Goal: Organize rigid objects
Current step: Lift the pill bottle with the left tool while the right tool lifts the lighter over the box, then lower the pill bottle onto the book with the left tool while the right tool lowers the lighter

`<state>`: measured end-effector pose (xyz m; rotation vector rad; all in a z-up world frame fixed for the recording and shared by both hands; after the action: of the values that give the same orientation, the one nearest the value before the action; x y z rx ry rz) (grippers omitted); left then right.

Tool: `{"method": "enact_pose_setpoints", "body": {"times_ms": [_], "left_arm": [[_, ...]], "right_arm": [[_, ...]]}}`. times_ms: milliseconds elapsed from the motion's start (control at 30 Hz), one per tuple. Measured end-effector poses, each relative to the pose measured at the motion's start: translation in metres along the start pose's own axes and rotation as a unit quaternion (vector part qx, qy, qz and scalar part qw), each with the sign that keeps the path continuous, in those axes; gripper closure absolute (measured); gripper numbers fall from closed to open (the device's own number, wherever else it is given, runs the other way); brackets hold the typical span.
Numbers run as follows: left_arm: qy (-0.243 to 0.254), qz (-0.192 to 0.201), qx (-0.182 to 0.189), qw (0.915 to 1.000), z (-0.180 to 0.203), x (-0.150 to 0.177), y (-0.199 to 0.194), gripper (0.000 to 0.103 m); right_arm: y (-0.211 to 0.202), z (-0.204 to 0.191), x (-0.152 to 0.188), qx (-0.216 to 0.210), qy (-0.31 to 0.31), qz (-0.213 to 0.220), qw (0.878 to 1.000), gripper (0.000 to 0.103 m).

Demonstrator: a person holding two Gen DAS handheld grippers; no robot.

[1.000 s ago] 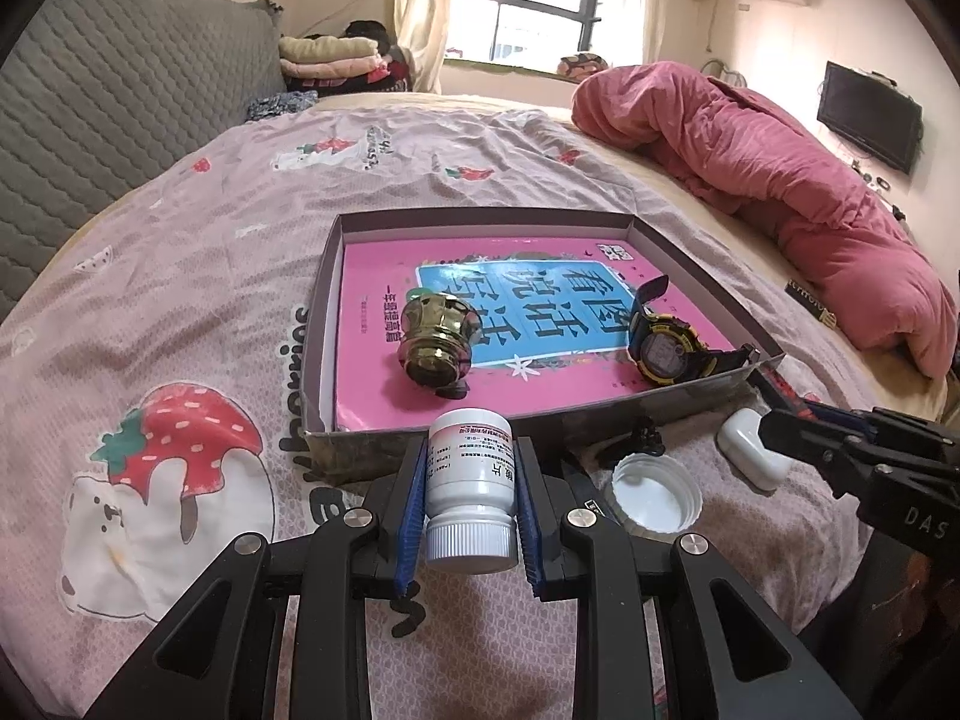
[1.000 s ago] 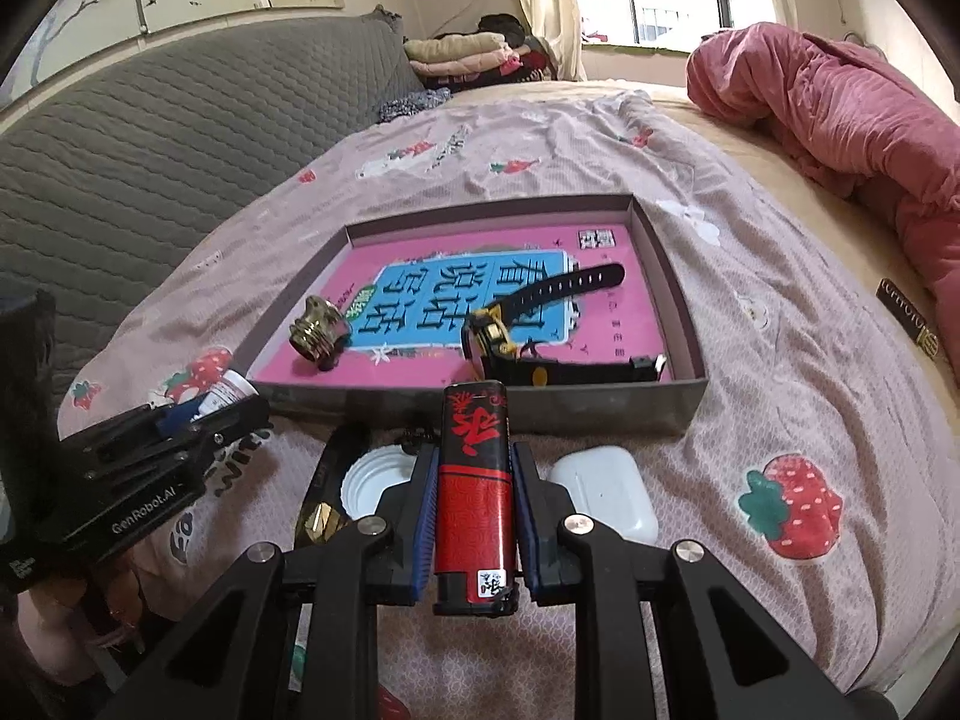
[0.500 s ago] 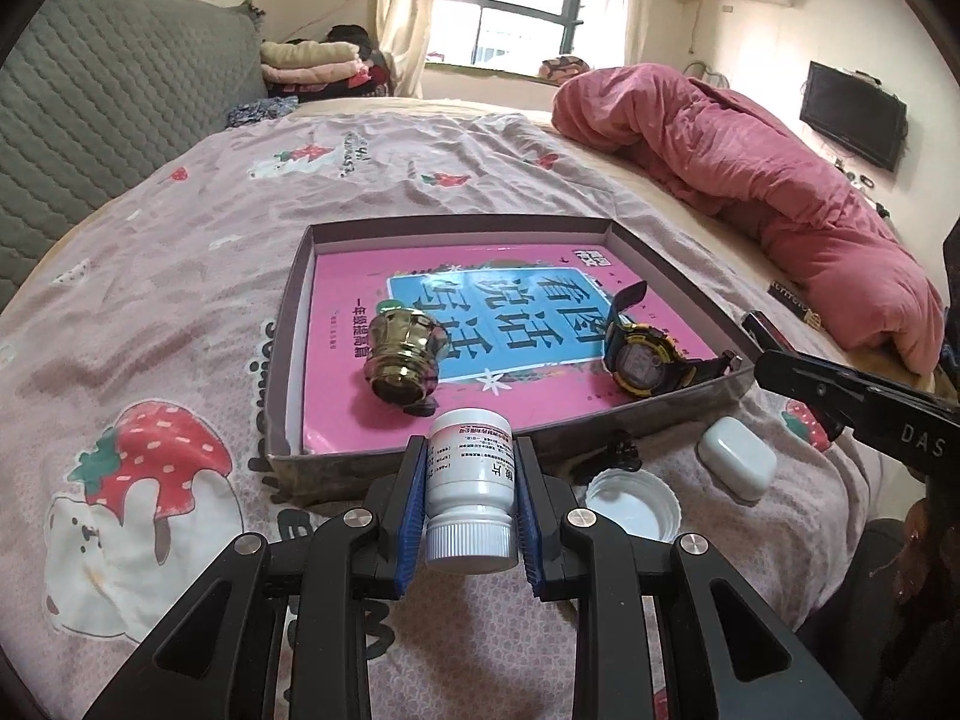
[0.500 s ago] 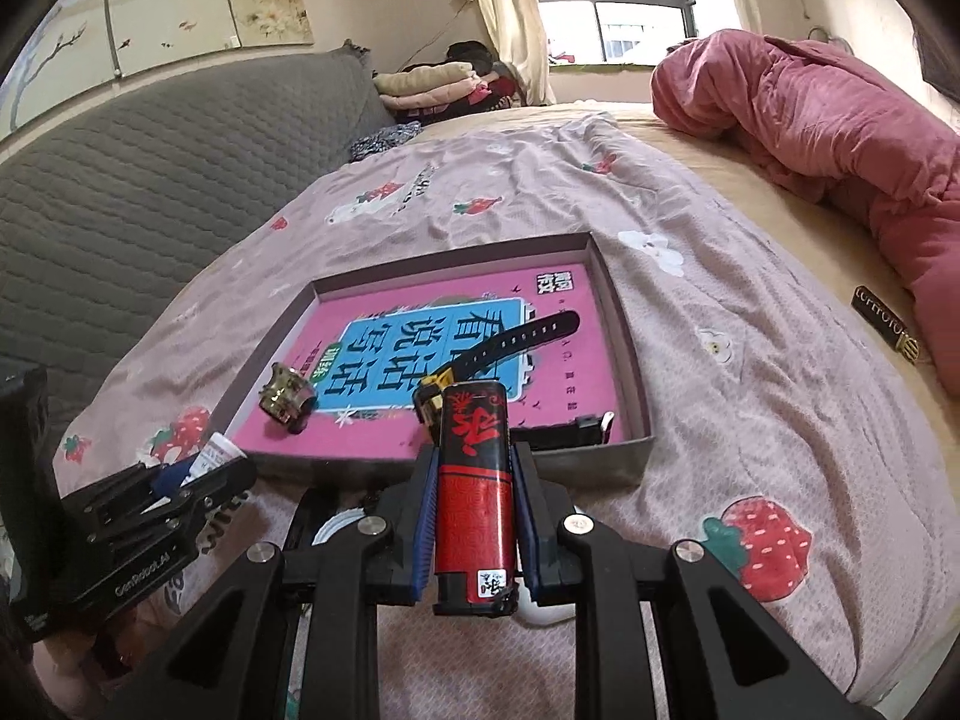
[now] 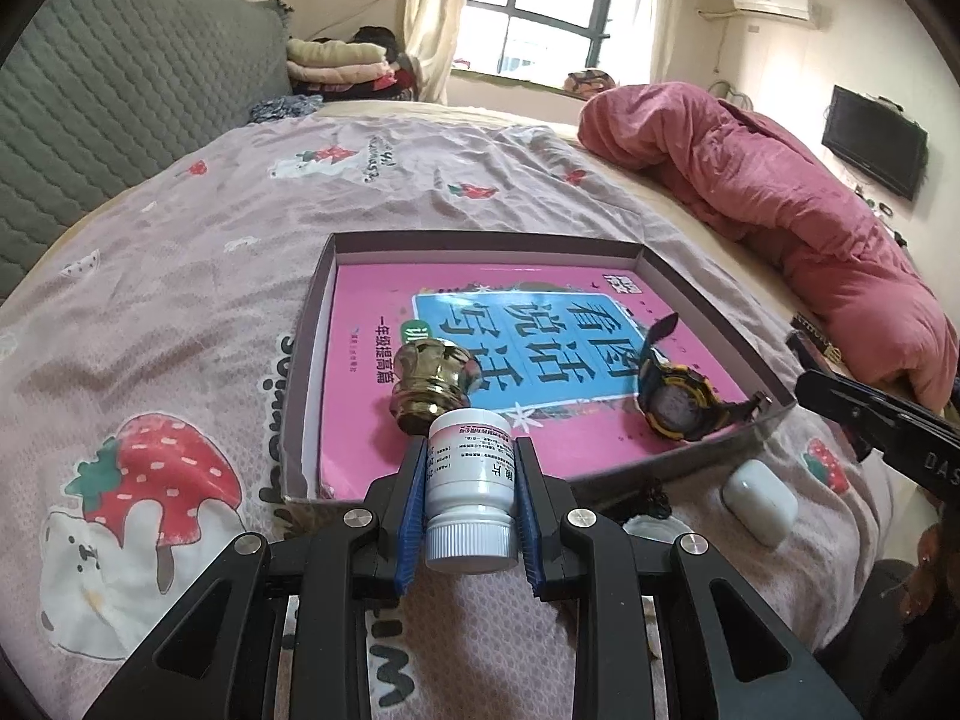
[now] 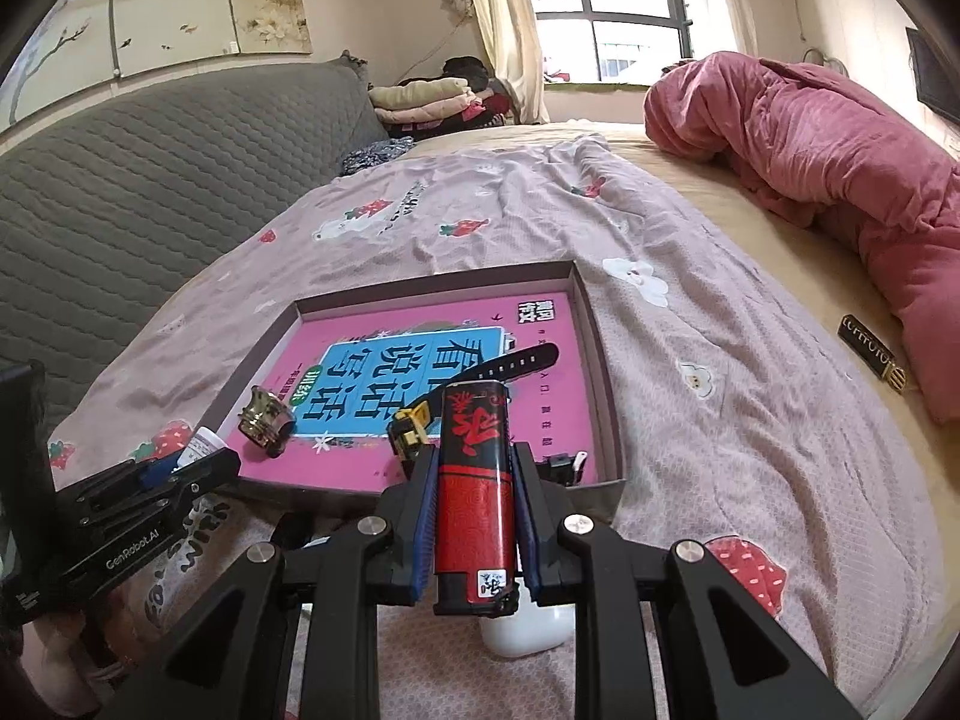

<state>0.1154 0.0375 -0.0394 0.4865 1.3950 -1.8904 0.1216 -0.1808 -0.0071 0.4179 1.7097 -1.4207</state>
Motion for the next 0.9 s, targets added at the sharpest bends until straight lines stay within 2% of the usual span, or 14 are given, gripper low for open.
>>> {"method": "enact_pose_setpoints", "body": {"times_ms": [233,900], "left_arm": [[0.005,0.023,0.002,0.9997,0.01,-0.01,0.007,0.076],[0.001,0.019,0.016,0.9997,0.017,-0.025,0.025,0.076]], "right_arm": [[-0.005,0.004,-0.005,0.006,0.005,0.004,1.0,0.08],[-0.011,0.016,-0.04,0.04,-0.013,0.01,0.999,0.08]]}}
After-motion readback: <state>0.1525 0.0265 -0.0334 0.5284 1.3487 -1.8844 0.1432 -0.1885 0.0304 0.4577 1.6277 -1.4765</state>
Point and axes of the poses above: each gripper's, at about its wrist camera, not at the fingertips, and y roughly the way its jaws point, z to its right, x to its underside, the point moved 4 cm from there along y, roughly the way its jaws point, and after that the axes turned 15 degrees about -y, right-handed, at the moved point
